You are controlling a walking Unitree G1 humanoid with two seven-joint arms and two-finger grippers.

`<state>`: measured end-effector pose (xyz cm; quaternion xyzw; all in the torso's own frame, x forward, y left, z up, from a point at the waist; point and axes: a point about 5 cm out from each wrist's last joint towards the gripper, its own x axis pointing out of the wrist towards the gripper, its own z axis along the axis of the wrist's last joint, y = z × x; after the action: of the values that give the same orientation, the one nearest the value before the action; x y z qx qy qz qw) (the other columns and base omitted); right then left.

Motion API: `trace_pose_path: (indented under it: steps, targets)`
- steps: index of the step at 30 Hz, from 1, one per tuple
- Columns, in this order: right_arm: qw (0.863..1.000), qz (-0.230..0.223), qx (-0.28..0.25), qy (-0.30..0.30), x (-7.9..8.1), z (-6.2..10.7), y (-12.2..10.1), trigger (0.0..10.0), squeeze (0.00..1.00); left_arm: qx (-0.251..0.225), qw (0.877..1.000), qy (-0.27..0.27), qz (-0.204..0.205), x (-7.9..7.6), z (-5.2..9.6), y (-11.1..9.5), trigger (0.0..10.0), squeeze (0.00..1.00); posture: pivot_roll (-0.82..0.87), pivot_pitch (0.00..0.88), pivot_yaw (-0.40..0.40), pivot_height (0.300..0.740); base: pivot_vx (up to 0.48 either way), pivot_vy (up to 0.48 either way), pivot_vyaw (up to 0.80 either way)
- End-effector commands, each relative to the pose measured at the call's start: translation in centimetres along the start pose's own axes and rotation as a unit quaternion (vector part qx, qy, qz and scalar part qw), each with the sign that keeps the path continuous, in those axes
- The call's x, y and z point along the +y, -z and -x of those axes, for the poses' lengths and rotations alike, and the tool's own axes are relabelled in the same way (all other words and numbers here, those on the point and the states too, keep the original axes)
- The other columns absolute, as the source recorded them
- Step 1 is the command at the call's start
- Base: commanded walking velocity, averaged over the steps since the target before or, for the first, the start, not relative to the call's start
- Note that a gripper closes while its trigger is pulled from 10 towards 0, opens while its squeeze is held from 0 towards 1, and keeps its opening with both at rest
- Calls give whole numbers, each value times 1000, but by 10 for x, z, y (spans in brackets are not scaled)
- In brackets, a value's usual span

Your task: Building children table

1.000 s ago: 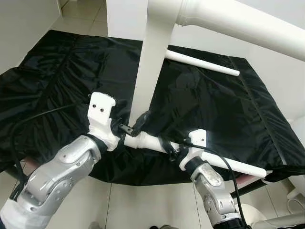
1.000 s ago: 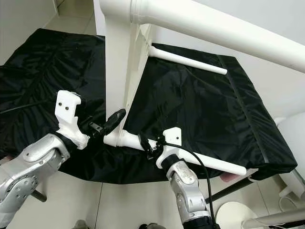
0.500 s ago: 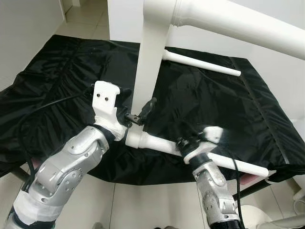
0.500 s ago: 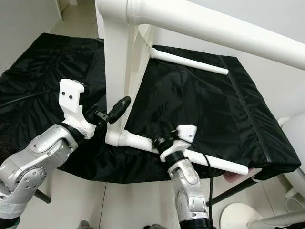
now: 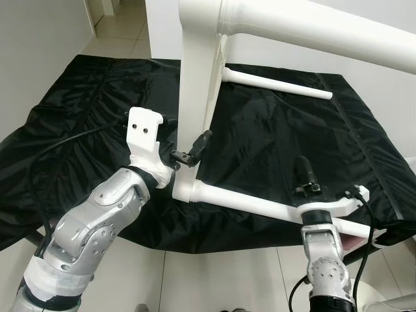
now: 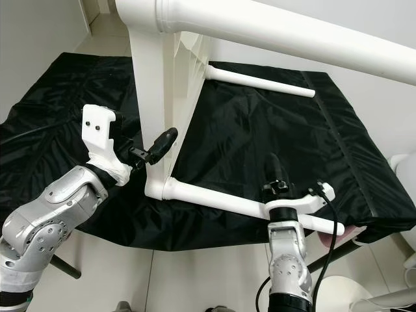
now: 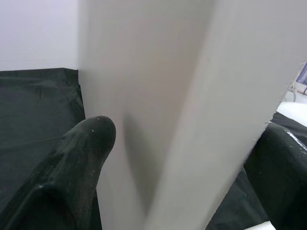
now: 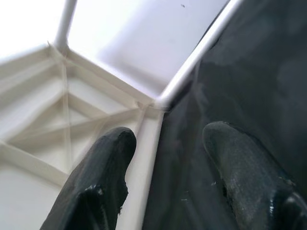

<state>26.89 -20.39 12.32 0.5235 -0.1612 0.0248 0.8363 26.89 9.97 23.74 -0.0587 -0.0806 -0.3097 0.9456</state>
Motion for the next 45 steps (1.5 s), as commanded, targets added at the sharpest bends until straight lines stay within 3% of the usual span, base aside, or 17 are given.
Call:
trace_pose_path:
  steps: [1, 5, 9, 15, 20, 21, 23, 24, 32, 38, 41, 45]
  targets:
    - [998, -63, -4, 32, -16, 14, 6, 10000, 0, 5, 1000, 18, -3, 1, -2, 0, 10000, 0, 69, 114, 9, 740, 0, 0, 0]
    - [992, -120, 1, 26, -24, 31, 17, 10000, 0, 5, 1000, 19, 2, 0, -4, 0, 10000, 0, 66, 123, 7, 740, 0, 0, 0]
    - [990, -138, 9, 20, -25, 39, 21, 10000, 0, 5, 1000, 19, 5, 0, -4, 0, 10000, 0, 68, 129, 5, 740, 0, 0, 0]
    - [984, -165, 50, -33, -13, 67, 26, 10000, 0, 4, 1000, 12, 5, 2, -2, -1, 10000, 0, 71, 135, 2, 740, 0, 0, 0]
    - [981, -174, 75, -52, -12, 83, 22, 10000, 0, 2, 1000, 11, 4, 3, -2, -3, 10000, 0, 72, 135, 5, 740, 0, 0, 0]
    - [979, -181, 81, -51, -14, 96, 18, 10000, 0, 2, 1000, 11, 2, 4, -2, -4, 10000, 0, 75, 138, 9, 740, 0, 0, 0]
    - [977, -188, 84, -50, -16, 105, 14, 10000, 0, 2, 1000, 12, 1, 5, -3, -4, 10000, 0, 75, 138, 9, 740, 0, 0, 0]
    - [978, -190, 81, -38, -19, 124, 9, 10000, 0, 2, 1000, 11, -1, 6, -2, -5, 10000, 0, 75, 140, 11, 740, 0, 0, 0]
    - [981, -181, 67, -14, -24, 151, 6, 10000, 0, 2, 1000, 12, -3, 7, -3, -5, 10000, 0, 68, 145, 17, 740, 0, 0, 0]
    - [989, -113, 91, -19, -22, 144, -3, 10000, 0, 3, 1000, 17, -4, 7, -6, -6, 10000, 0, 56, 143, 26, 740, 0, 0, 0]
    - [993, -63, 79, -53, -11, 122, -17, 10000, 0, -2, 1000, 11, -8, 9, -10, -8, 10000, 0, 46, 137, 27, 740, 0, 0, 0]
    - [993, -48, 71, -82, 1, 105, -22, 10000, 0, -9, 1000, -17, -16, 14, -13, -11, 10000, 0, 46, 135, 22, 740, 0, 0, 0]
